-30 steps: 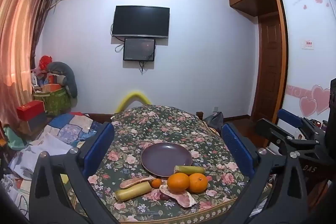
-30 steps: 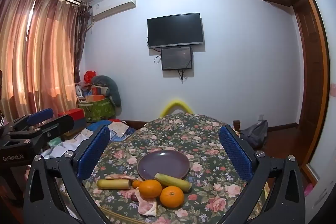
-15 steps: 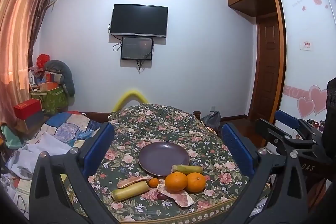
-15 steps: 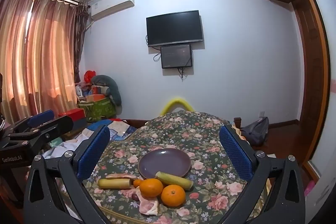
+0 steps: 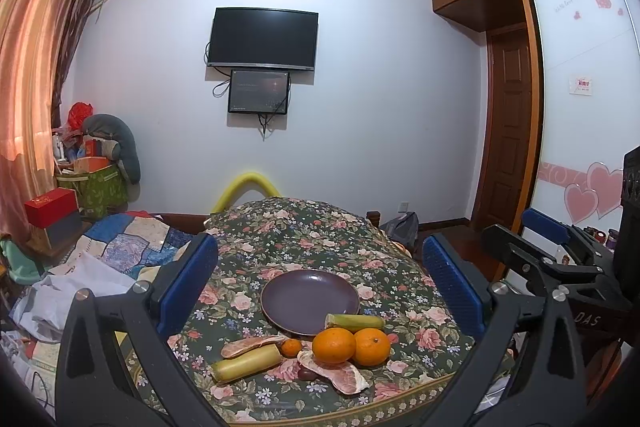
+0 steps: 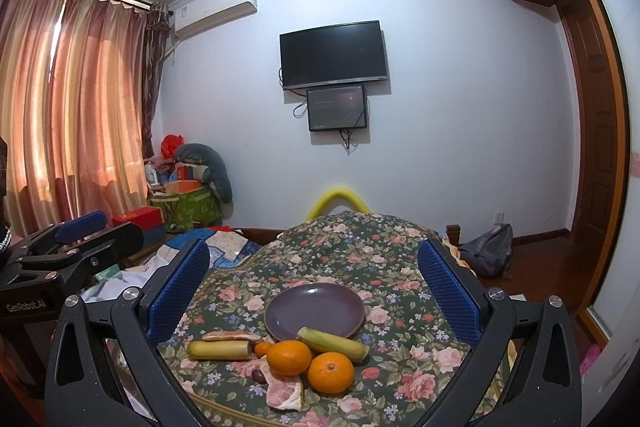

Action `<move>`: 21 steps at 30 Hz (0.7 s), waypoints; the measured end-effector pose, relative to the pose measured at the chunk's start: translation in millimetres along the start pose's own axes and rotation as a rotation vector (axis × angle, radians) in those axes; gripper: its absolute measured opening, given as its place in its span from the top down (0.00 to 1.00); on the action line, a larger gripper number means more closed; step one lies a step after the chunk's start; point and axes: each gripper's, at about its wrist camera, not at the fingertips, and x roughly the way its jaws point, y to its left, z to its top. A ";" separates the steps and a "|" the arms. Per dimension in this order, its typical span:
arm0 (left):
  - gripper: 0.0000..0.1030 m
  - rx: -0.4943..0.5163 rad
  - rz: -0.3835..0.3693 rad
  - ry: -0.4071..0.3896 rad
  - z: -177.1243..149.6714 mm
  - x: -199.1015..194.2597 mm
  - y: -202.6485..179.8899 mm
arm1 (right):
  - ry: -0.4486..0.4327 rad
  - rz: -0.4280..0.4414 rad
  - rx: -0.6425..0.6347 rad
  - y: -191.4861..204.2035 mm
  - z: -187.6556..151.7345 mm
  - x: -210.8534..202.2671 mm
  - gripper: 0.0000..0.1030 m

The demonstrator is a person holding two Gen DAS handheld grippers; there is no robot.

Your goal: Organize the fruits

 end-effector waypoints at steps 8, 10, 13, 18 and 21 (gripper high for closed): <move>0.00 -0.003 -0.002 0.004 -0.3 1.6 0.2 | -0.007 -0.001 -0.004 2.6 2.0 -1.5 0.00; 0.00 -0.003 -0.004 0.005 -0.1 1.3 0.6 | -0.009 -0.001 -0.005 3.1 2.7 -2.2 0.00; 0.00 -0.005 -0.004 0.005 -0.2 1.4 0.7 | -0.010 -0.003 -0.007 2.9 2.2 -2.2 0.00; 0.00 -0.001 -0.005 0.009 -0.8 3.1 -0.9 | -0.011 -0.001 -0.006 2.9 2.2 -2.0 0.00; 0.00 0.001 -0.003 0.011 -1.5 5.8 -1.8 | -0.011 -0.002 -0.008 3.2 1.9 -2.4 0.00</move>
